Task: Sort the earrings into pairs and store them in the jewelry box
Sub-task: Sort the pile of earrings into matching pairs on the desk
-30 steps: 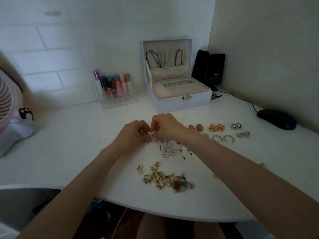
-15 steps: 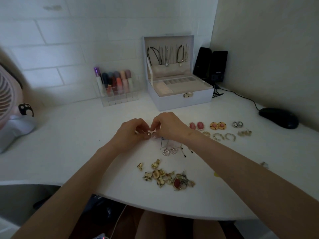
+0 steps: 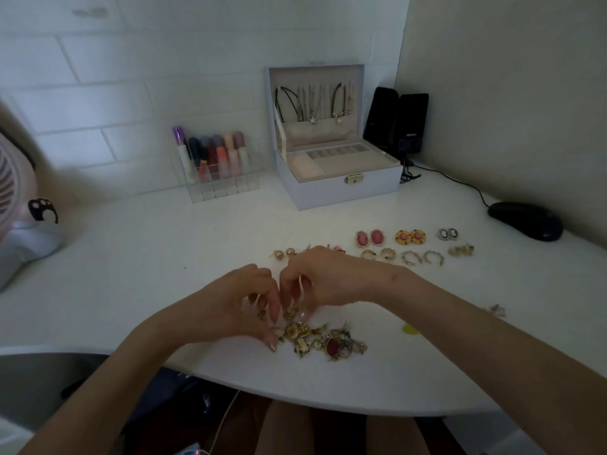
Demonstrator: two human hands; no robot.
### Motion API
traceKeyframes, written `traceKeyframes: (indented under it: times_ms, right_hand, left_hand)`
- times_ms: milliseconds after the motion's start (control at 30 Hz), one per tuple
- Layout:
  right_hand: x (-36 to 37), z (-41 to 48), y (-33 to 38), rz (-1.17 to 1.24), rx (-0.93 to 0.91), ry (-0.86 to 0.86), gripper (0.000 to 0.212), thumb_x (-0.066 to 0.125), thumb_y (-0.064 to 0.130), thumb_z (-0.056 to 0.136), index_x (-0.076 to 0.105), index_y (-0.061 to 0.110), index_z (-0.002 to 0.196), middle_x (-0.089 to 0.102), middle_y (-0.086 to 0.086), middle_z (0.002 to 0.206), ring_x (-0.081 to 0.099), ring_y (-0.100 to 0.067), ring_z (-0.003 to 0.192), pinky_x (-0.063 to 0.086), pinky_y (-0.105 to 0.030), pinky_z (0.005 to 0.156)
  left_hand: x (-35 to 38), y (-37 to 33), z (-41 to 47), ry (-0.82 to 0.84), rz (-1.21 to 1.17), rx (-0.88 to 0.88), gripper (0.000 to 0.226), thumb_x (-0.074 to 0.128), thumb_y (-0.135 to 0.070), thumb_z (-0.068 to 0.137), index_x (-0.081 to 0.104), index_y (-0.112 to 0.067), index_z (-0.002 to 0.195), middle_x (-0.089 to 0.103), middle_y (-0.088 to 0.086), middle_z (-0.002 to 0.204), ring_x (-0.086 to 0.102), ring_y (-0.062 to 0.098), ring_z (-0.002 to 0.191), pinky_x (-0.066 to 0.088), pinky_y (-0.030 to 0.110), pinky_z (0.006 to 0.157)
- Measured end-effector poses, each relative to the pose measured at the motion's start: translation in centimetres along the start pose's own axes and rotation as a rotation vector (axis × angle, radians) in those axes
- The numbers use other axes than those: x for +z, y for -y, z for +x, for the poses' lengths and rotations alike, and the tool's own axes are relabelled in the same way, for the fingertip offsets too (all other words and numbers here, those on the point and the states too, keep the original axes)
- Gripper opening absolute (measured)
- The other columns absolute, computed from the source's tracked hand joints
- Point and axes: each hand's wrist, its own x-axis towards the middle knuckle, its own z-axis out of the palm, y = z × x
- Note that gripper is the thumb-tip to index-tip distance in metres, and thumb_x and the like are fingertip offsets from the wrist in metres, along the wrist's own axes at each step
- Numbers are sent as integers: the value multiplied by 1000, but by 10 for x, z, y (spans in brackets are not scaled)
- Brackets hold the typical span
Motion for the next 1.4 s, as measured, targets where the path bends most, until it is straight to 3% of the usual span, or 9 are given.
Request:
traceKeyframes:
  times_ms: [233, 467, 600, 700, 800, 967, 1100, 1233, 1400]
  right_hand:
    - [4, -1, -1, 126, 44, -33, 15, 76, 19, 75, 69, 11, 86, 64, 5, 81, 54, -1, 69, 47, -18, 67]
    - [-1, -9, 0, 114, 86, -135, 13, 70, 16, 80, 60, 10, 76, 54, 10, 69, 49, -3, 61, 42, -16, 57]
    - [-4, -16, -6, 183, 104, -173, 10, 70, 11, 79, 61, 9, 77, 62, 4, 70, 61, -11, 67, 54, -26, 64]
    - [-5, -20, -11, 254, 117, -190, 8, 69, 6, 79, 67, 12, 84, 69, -3, 82, 66, -8, 65, 57, -26, 64]
    - [-8, -28, -15, 295, 148, -203, 12, 67, 3, 79, 73, 13, 84, 71, 1, 79, 68, -7, 67, 58, -33, 70]
    - [-13, -42, -19, 347, 170, -218, 15, 72, 1, 76, 75, 14, 81, 70, 2, 78, 68, -9, 70, 57, -24, 73]
    - [-16, -54, -23, 366, 192, -240, 16, 71, 0, 77, 74, 14, 84, 67, 9, 66, 65, -1, 60, 52, -13, 61]
    - [-18, -62, -27, 466, 159, -254, 10, 70, 6, 80, 68, 7, 89, 71, -9, 73, 67, -11, 61, 55, -20, 59]
    - [-18, -65, -31, 458, 161, -263, 6, 69, 8, 81, 72, 5, 86, 71, -7, 71, 67, -11, 60, 55, -20, 59]
  left_hand:
    - [8, 3, -6, 6, 104, 43, 27, 73, -57, 58, 55, -49, 77, 50, -17, 93, 42, 3, 92, 33, 15, 82]
    - [7, 5, -11, -1, 82, 39, 36, 63, -67, 60, 61, -39, 82, 49, -19, 99, 42, 1, 94, 32, 12, 82]
    - [8, 6, -13, -13, 110, 54, 34, 67, -63, 61, 58, -40, 84, 52, -17, 90, 44, 6, 90, 35, 21, 84]
    - [9, 0, -12, -83, 94, 95, 33, 65, -62, 65, 57, -39, 87, 52, -15, 87, 45, 7, 87, 36, 19, 80]
    - [11, -7, -9, -117, 82, 136, 32, 63, -62, 68, 58, -37, 88, 52, -14, 87, 46, 6, 85, 37, 18, 78]
    - [14, -15, 0, -139, 88, 180, 33, 52, -65, 76, 60, -35, 89, 53, -14, 86, 47, 6, 85, 36, 18, 80]
    - [21, -23, 8, -133, 144, 223, 16, 53, -52, 81, 59, -39, 89, 53, -16, 86, 46, 3, 85, 36, 23, 81]
    - [22, -24, 10, -165, 128, 226, 11, 52, -44, 84, 58, -36, 90, 56, -18, 89, 47, 4, 86, 38, 23, 80]
    - [22, -26, 10, -171, 118, 221, 17, 50, -47, 84, 58, -34, 90, 57, -20, 92, 48, 4, 87, 39, 25, 79]
